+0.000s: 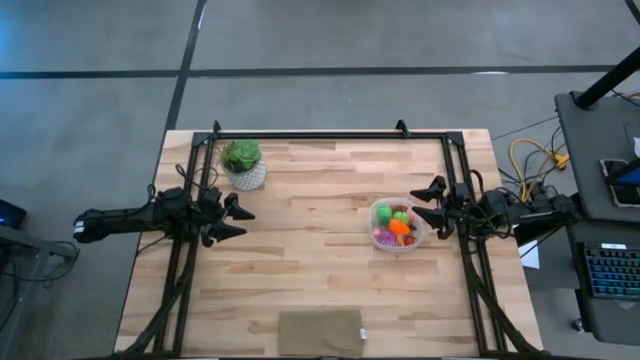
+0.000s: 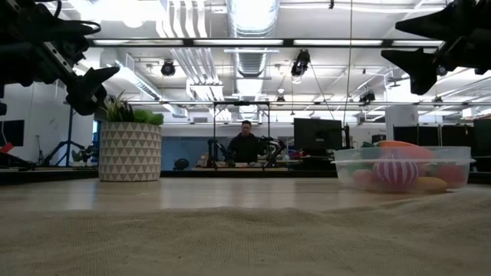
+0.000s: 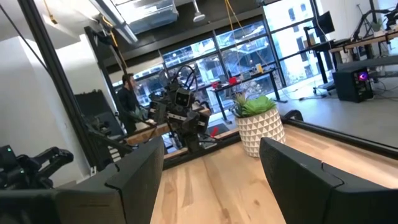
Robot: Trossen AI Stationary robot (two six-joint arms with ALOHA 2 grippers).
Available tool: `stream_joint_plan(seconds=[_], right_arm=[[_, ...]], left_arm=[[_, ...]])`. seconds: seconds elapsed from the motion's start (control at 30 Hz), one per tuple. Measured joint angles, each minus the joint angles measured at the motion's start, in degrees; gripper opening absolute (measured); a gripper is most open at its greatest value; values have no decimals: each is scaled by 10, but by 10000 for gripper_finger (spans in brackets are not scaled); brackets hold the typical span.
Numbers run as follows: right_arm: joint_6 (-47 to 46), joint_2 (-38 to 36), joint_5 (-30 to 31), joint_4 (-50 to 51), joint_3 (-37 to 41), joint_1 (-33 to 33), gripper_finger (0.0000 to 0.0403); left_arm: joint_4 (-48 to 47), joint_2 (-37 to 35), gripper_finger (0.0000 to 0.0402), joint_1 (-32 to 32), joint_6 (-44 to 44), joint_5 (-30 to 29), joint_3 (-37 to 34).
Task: Pick and placing Produce into tupperware
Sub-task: Return to Home Position
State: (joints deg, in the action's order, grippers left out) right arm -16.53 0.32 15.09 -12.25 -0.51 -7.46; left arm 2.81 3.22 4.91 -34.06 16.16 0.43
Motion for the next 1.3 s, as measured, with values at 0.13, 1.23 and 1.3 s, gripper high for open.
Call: stream_joint_plan(seconds=[0.13, 1.23, 1.3], right_arm=[[0, 3, 0, 0, 0, 0, 258], [0, 4, 0, 0, 0, 0, 258], [0, 4, 0, 0, 0, 0, 258]], left_arm=[[0, 1, 283, 0, 0, 0, 0], [27, 3, 283, 0, 0, 0, 1], [27, 4, 283, 0, 0, 0, 1]])
